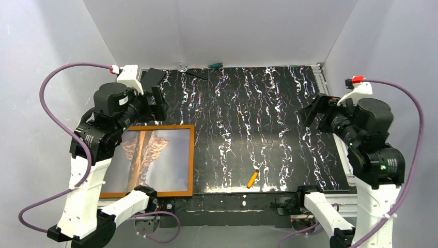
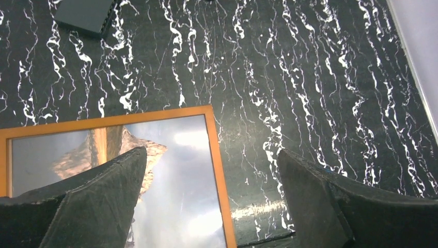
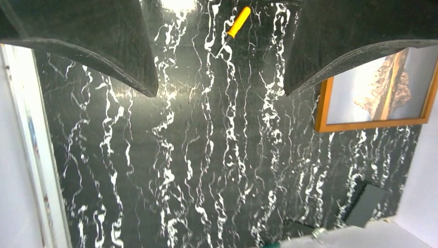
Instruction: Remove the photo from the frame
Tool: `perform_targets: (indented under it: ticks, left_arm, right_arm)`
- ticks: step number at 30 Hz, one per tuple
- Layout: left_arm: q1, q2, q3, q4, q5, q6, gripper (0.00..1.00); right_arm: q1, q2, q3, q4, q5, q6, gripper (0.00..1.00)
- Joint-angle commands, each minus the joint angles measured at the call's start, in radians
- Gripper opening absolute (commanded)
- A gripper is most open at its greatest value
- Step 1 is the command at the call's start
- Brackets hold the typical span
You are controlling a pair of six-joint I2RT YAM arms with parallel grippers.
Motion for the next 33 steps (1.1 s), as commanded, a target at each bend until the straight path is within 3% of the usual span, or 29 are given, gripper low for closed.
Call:
perform_targets:
  ticks: [1, 9, 15, 18, 23, 28, 33]
  left_arm:
    - [0.006, 0.004, -0.028, -0.015, -0.007, -0.006, 1.00]
    - [0.007, 0.028, -0.071, -0.051, 0.035, -0.032, 1.00]
    - [0.006, 0.056, -0.111, -0.130, 0.014, -0.062, 1.00]
    - [0.006, 0.060, -0.131, -0.191, 0.000, -0.069, 1.00]
    - [0.006, 0.000, -0.210, -0.275, -0.075, -0.062, 1.00]
    - [0.007, -0.085, -0.293, -0.295, -0.143, -0.046, 1.00]
    - [0.006, -0.126, -0.328, -0.329, -0.194, -0.038, 1.00]
  right_arm:
    - [-0.006, -0.003, -0.057, 0.022, 0.034, 0.029, 0.98]
    - [-0.006, -0.022, -0.212, 0.114, -0.029, 0.095, 0.98]
    - [0.008, 0.099, -0.354, 0.189, -0.217, 0.231, 0.98]
    - [0.164, 0.164, -0.435, 0.294, -0.145, 0.366, 0.97]
    - [0.477, 0.404, -0.393, 0.335, 0.071, 0.608, 0.95]
    - [0.787, 0.665, -0.272, 0.390, 0.235, 0.704, 0.94]
    - [0.955, 0.890, -0.155, 0.402, 0.273, 0.760, 0.94]
